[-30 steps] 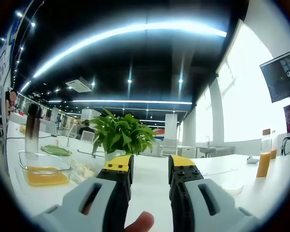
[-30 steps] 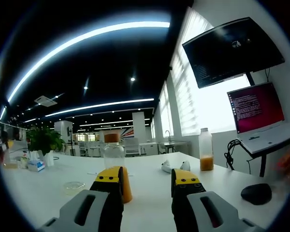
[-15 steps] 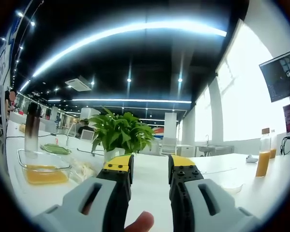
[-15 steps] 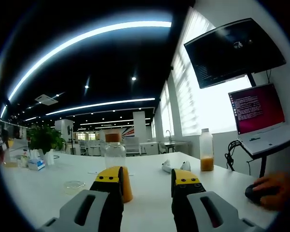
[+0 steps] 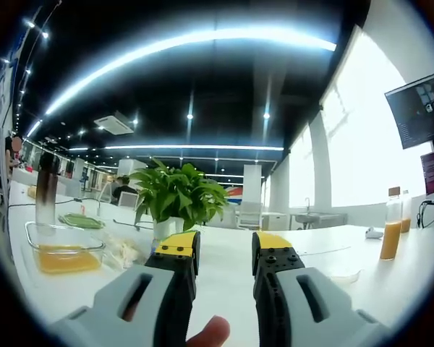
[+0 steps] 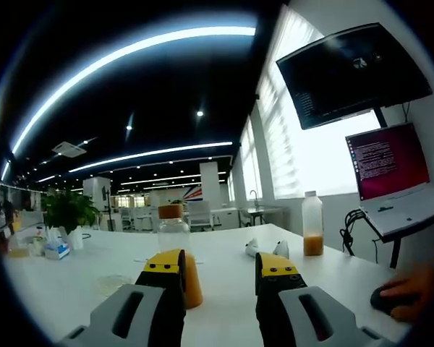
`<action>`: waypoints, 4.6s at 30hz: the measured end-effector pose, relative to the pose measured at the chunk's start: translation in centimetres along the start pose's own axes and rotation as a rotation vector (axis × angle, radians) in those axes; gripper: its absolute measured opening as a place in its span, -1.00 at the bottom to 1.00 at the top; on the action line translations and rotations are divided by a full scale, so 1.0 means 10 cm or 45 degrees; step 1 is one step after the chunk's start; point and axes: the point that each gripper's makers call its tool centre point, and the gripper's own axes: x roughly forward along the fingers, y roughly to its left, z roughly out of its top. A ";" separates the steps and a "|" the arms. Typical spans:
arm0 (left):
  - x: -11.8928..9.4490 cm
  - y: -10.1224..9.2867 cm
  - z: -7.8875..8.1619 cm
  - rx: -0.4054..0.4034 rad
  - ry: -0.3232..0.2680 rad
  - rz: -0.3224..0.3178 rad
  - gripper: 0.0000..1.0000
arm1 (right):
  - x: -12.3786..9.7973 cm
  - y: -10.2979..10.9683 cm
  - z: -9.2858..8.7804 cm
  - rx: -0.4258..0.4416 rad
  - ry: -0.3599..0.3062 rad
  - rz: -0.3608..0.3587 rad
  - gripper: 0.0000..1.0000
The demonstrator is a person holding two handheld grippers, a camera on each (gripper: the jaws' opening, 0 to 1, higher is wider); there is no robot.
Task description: Open the Petri dish lid, place the lid on the table, pour the liquid culture medium into the Petri dish, pick up the Petri dish lid from the table, and close the Petri dish
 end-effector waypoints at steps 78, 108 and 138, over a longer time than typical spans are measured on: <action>0.62 -1.15 -0.51 0.017 0.237 -0.821 -0.47 | 0.53 1.42 0.00 -0.135 0.075 0.618 -0.29; 0.78 -2.16 -1.04 0.181 0.384 -1.256 -0.42 | 0.87 2.33 -0.88 -0.265 0.352 0.981 -0.17; 0.80 -2.67 -1.77 0.402 0.635 -1.660 -0.14 | 1.14 2.80 -1.66 -0.556 0.664 1.300 0.29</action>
